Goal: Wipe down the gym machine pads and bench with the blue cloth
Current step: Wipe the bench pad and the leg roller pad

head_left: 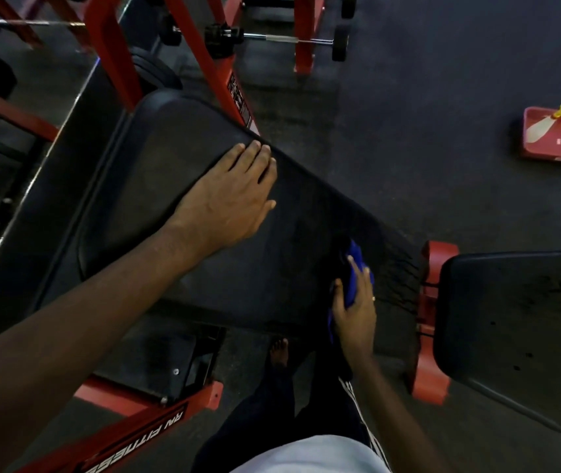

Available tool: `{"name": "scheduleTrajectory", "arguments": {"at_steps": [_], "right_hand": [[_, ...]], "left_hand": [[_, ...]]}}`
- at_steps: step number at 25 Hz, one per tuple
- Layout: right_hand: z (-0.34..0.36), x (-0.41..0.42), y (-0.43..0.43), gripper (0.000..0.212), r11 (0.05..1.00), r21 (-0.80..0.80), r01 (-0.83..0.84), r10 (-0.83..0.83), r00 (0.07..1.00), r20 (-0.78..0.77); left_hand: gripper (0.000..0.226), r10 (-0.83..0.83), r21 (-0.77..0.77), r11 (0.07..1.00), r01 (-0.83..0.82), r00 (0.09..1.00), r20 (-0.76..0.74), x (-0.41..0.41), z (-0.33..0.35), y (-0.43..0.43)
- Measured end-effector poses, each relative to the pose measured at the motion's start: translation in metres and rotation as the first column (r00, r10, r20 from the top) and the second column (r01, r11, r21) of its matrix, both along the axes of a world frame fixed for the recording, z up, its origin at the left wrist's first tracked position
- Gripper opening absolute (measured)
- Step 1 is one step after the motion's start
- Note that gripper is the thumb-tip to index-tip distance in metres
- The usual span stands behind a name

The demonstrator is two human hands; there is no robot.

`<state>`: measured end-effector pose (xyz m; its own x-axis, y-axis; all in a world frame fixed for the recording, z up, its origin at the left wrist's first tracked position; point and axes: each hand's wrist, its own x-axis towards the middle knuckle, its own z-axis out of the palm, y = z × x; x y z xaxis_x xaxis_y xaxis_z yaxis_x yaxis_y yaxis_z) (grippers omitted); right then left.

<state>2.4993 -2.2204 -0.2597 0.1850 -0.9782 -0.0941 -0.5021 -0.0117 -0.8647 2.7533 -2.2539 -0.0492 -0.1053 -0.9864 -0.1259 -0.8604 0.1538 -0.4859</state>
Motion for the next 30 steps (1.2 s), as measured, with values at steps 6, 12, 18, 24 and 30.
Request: {"name": "scheduleTrajectory", "arguments": {"at_steps": [6, 12, 18, 24, 30], "right_hand": [[-0.033, -0.009, -0.104, 0.062, 0.881, 0.319, 0.350, -0.287, 0.931, -0.227], [0.039, 0.020, 0.039, 0.049, 0.998, 0.016, -0.055, 0.055, 0.998, 0.022], [0.012, 0.026, -0.056, 0.051, 0.987, -0.086, -0.135, 0.136, 0.991, 0.007], [0.028, 0.053, -0.153, 0.037, 0.966, 0.215, 0.142, -0.128, 0.989, -0.077], [0.063, 0.054, 0.003, 0.047, 0.980, -0.157, -0.124, 0.146, 0.980, 0.134]], "left_hand": [[0.064, -0.005, 0.014, 1.000, 0.005, 1.000, -0.010, 0.000, 0.001, -0.002], [0.062, -0.004, -0.004, 1.000, 0.004, 1.000, -0.015, -0.004, -0.001, -0.003], [0.061, -0.012, 0.000, 1.000, 0.012, 1.000, -0.022, -0.004, 0.001, -0.003], [0.061, -0.014, 0.000, 1.000, 0.014, 1.000, -0.022, -0.004, 0.001, -0.003], [0.060, -0.012, -0.017, 1.000, 0.011, 0.999, -0.034, -0.004, -0.001, -0.003]]}}
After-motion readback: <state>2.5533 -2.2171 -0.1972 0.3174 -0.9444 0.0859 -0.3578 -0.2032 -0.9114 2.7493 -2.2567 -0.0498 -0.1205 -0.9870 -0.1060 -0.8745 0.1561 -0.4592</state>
